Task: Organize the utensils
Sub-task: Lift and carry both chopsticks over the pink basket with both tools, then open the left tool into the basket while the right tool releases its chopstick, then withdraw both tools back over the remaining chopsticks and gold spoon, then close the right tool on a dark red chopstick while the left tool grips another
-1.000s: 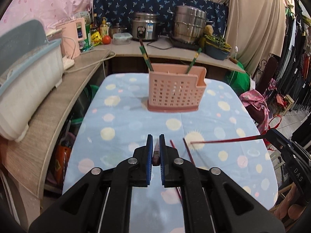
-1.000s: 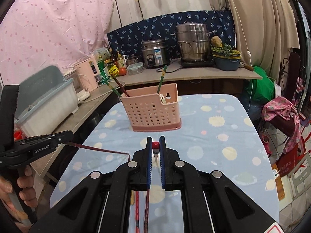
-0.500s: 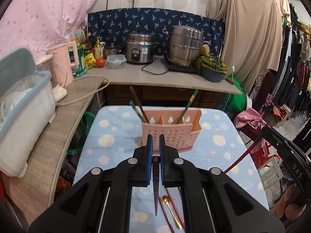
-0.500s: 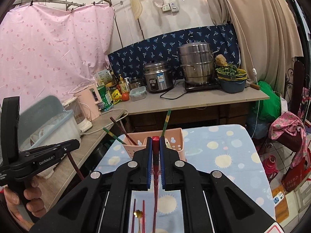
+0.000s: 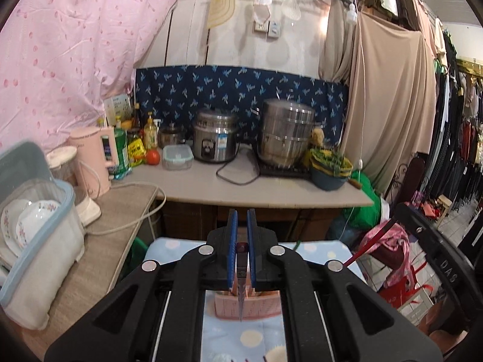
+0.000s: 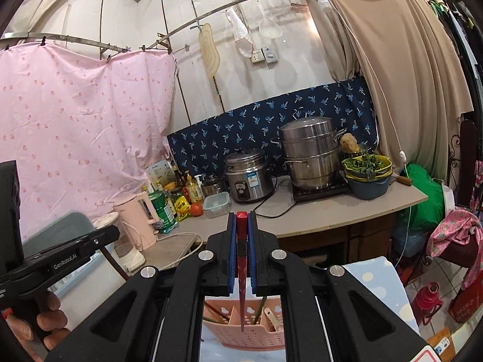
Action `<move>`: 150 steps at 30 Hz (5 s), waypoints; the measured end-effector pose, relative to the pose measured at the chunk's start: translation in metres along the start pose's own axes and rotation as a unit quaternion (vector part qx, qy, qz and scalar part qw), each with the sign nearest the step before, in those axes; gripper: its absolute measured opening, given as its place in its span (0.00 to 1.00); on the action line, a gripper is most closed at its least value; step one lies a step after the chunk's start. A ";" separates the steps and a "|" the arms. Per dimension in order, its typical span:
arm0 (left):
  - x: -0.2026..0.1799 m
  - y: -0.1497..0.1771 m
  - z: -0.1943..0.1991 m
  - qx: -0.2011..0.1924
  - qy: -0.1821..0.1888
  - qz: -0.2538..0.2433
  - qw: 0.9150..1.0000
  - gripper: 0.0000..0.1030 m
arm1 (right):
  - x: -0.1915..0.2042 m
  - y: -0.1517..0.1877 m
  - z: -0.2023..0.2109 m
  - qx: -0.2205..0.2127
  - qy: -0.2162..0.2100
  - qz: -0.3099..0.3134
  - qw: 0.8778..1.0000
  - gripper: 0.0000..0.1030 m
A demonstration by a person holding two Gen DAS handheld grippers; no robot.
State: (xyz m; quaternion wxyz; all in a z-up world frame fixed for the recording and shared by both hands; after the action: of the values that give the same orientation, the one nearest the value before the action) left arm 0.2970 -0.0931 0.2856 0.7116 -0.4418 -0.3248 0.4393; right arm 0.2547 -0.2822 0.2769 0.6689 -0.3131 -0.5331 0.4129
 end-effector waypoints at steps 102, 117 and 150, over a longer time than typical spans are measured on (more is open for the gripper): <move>-0.072 0.402 0.053 0.299 0.012 -0.028 0.954 0.62 | -0.091 0.397 0.130 0.316 0.120 0.057 0.940 0.11; -0.098 0.405 0.051 0.303 0.046 -0.035 0.951 0.63 | -0.095 0.396 0.133 0.313 0.119 0.059 0.940 0.07; -0.107 0.408 0.052 0.309 0.075 -0.041 0.947 0.08 | -0.097 0.395 0.140 0.317 0.114 0.044 0.940 0.07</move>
State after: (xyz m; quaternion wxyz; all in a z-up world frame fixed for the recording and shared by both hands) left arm 0.0715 -0.0811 -0.0743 0.8529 -0.2181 -0.1364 0.4543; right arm 0.0235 -0.1880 -0.0737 0.7707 -0.1526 -0.2803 0.5515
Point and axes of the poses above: each gripper's, at about its wrist camera, not at the fingertips, and z roughly against the way its jaws point, x to its left, y to its underside, the point moved 5 cm from there along -z, roughly the way its jaws point, and after that the axes turned 12 degrees about -z, right-handed, at the moved point
